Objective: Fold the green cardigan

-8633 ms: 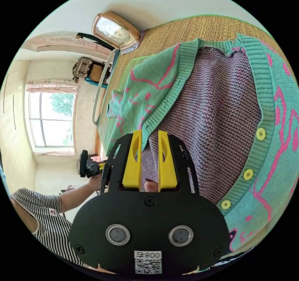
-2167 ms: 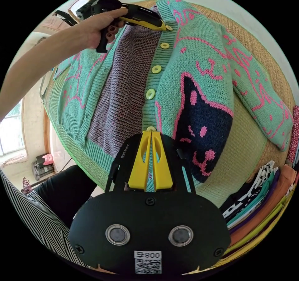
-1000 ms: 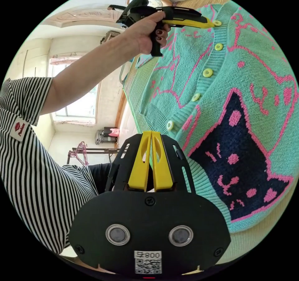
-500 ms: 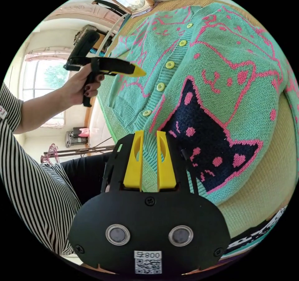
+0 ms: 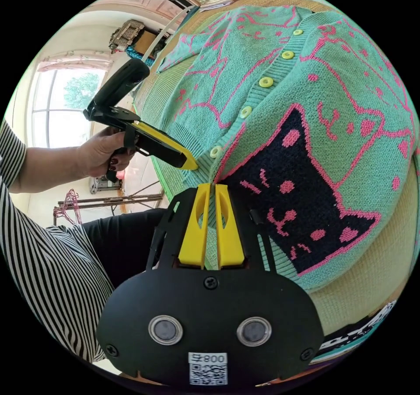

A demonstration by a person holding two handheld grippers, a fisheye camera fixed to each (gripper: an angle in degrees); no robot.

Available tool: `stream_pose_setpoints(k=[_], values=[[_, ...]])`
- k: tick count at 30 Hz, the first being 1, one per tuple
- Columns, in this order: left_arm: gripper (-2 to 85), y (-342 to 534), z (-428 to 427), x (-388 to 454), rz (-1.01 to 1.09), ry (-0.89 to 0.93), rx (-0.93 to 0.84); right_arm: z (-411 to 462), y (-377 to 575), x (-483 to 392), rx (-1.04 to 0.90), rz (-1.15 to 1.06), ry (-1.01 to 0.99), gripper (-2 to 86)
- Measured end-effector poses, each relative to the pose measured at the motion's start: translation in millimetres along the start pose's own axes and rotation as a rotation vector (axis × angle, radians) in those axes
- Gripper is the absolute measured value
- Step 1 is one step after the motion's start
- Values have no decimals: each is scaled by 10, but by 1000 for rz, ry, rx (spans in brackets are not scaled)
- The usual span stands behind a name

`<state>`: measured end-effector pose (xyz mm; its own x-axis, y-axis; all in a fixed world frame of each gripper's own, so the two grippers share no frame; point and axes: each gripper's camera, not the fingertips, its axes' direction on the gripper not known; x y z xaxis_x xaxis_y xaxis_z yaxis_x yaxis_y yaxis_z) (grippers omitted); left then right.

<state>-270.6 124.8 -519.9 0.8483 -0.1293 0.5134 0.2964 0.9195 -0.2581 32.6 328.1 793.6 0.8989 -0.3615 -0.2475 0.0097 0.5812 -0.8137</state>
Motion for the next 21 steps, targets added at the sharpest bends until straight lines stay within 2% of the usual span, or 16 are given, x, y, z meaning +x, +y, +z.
stream_pose_setpoints(k=[3, 6, 10, 13, 17, 19, 21], values=[[7, -41, 84, -107, -10, -36, -20, -128, 43, 114, 1, 74, -21, 20], [6, -61, 124, -101, 21, -68, -30, -517, 306, 276, 68, 184, 54, 26], [5, -43, 141, -135, 17, -65, -26, -982, 836, 642, 126, 448, 201, 53], [5, -51, 167, -126, 33, -89, -37, -1018, 1035, 869, 128, 573, 198, 64], [5, -33, 177, -124, 39, -105, -53, -852, 977, 993, 99, 646, 102, 59], [5, 4, 167, -106, 50, -121, -61, -932, 962, 912, 104, 591, 61, 42], [5, 45, 179, -98, 62, -154, -73, -974, 997, 836, 69, 571, 103, 29]])
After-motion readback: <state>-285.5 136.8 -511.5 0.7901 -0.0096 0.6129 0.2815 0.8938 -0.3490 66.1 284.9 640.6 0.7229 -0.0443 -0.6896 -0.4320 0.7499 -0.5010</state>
